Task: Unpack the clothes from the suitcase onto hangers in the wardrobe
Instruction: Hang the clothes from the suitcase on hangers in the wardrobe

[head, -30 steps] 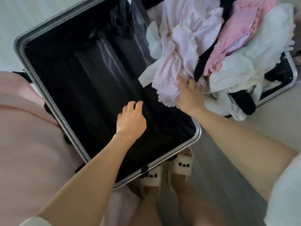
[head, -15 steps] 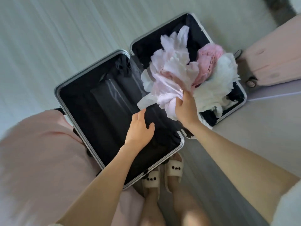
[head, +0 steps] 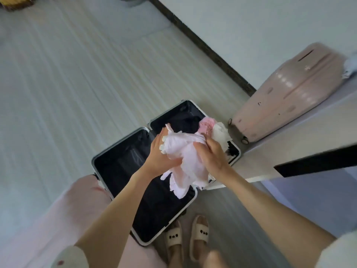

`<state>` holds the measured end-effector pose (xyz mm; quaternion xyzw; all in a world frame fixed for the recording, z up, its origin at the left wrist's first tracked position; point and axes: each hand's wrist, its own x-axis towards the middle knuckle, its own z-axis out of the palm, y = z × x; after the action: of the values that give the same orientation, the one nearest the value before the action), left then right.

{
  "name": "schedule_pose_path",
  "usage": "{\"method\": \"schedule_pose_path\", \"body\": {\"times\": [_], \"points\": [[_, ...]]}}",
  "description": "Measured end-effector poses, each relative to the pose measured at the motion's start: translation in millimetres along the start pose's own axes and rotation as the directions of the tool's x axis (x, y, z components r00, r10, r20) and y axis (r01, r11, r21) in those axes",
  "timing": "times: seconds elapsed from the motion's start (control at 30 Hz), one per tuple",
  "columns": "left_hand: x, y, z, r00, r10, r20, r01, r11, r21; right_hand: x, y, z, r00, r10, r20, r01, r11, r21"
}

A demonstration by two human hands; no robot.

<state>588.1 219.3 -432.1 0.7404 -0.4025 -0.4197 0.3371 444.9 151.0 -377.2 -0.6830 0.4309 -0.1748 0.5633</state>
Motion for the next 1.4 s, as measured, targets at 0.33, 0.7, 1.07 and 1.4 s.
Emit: {"method": "schedule_pose_path", "body": {"times": [0.33, 0.7, 1.07, 1.4], "points": [[-97, 95, 41, 0.937, -0.096, 0.336, 0.084, 0.995, 0.049, -125, 8, -105, 0.928, 0.344, 0.144, -0.351, 0.936, 0.022], [-169, 254, 200, 0.811, 0.089, 0.578, 0.131, 0.935, -0.329, -286, 52, -291, 0.926, 0.313, -0.212, -0.228, 0.909, 0.349], [-203, 430, 276, 0.856, 0.366, 0.365, -0.325, 0.93, -0.171, -387, 6, -430, 0.922, 0.187, -0.339, -0.155, 0.981, 0.119], [-197, 537, 286, 0.632, 0.713, 0.305, -0.692, 0.696, -0.193, -402, -34, -496, 0.742, -0.01, -0.671, -0.097, 0.988, -0.122]]}}
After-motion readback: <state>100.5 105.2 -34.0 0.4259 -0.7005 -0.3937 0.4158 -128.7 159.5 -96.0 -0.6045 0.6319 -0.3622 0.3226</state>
